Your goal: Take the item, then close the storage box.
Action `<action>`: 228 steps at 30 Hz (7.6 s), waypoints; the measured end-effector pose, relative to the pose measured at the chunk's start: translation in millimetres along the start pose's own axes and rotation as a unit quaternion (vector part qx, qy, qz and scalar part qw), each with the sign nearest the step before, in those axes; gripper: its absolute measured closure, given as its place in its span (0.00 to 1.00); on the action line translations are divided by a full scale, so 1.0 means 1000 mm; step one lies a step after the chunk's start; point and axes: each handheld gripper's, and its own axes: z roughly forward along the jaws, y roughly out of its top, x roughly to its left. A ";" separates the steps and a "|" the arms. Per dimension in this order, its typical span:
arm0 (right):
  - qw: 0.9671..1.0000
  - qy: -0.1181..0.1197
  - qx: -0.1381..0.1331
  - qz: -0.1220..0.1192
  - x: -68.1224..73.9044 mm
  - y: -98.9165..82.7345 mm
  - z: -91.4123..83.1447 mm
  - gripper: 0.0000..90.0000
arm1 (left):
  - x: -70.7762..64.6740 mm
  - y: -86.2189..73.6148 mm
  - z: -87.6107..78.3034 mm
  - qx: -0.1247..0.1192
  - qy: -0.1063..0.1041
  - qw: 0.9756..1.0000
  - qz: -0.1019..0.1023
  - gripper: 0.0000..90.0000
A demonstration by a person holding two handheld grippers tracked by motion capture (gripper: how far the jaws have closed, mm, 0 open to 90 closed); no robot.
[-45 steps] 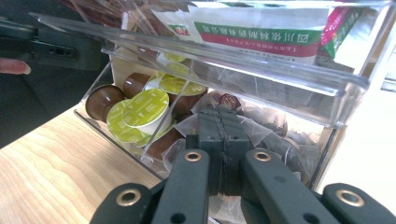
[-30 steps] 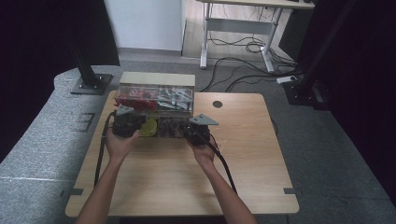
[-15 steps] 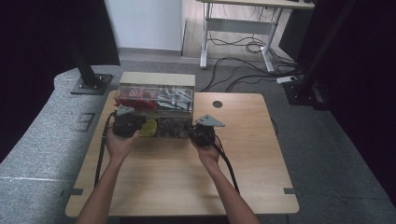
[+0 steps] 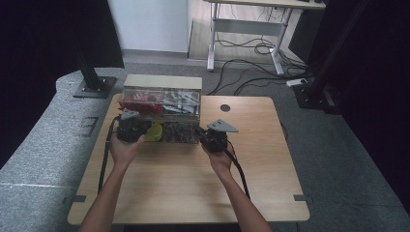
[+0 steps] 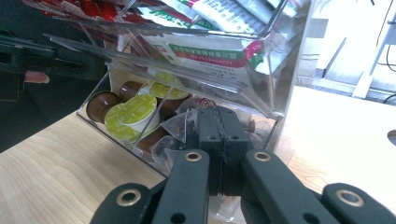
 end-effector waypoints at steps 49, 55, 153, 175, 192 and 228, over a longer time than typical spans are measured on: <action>0.999 -0.025 -0.024 0.016 -0.028 0.000 -0.033 0.99 | -0.001 -0.002 0.003 0.004 0.002 1.000 0.001 1.00; 0.999 -0.030 -0.025 0.018 -0.032 0.000 -0.036 0.99 | -0.001 -0.002 0.003 0.004 0.002 1.000 0.001 1.00; 0.996 -0.078 -0.003 0.032 -0.074 -0.037 -0.077 0.62 | -0.004 -0.008 0.009 0.010 0.001 1.000 0.001 1.00; 0.997 -0.063 0.010 0.039 -0.072 -0.069 -0.102 0.61 | -0.001 -0.025 0.008 0.017 -0.002 1.000 -0.013 1.00; 0.997 -0.064 0.016 0.035 -0.069 -0.086 -0.109 0.63 | 0.005 -0.045 0.013 0.032 -0.006 0.999 -0.022 1.00; 0.997 -0.055 0.032 0.032 -0.062 -0.094 -0.102 0.61 | 0.005 -0.078 0.020 0.054 -0.021 0.998 -0.034 1.00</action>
